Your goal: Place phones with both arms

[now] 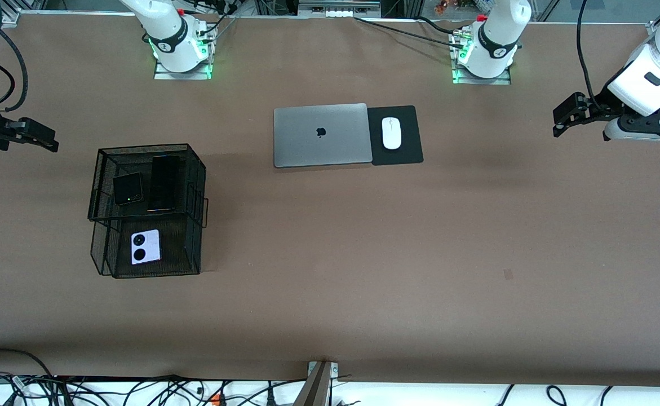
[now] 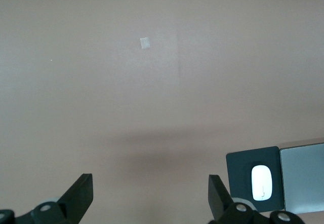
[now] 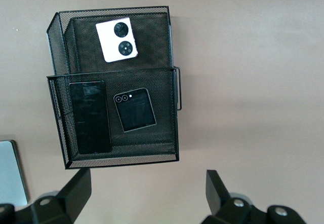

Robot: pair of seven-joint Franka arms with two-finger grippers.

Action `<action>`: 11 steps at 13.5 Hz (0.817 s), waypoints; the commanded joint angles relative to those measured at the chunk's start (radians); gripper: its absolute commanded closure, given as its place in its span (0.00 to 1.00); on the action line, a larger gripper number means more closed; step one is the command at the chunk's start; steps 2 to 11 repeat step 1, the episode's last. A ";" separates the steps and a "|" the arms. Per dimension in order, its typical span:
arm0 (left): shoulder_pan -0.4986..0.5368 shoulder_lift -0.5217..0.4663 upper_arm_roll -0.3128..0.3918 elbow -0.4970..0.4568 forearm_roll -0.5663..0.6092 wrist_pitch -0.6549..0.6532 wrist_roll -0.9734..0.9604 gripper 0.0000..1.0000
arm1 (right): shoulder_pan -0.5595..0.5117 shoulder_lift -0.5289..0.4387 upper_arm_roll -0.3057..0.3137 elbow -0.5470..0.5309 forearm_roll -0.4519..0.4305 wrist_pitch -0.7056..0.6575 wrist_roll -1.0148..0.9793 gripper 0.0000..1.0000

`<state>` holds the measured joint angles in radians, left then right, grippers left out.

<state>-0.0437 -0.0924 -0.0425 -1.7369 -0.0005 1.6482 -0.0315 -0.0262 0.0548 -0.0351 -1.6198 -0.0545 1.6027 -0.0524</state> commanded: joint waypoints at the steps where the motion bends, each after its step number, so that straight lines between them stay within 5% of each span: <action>1: 0.004 0.000 0.001 0.013 -0.021 -0.015 0.005 0.00 | -0.015 -0.012 0.017 0.006 -0.001 -0.020 0.016 0.00; 11: 0.004 0.000 0.001 0.013 -0.021 -0.015 0.005 0.00 | -0.015 -0.012 0.017 0.006 -0.001 -0.020 0.016 0.00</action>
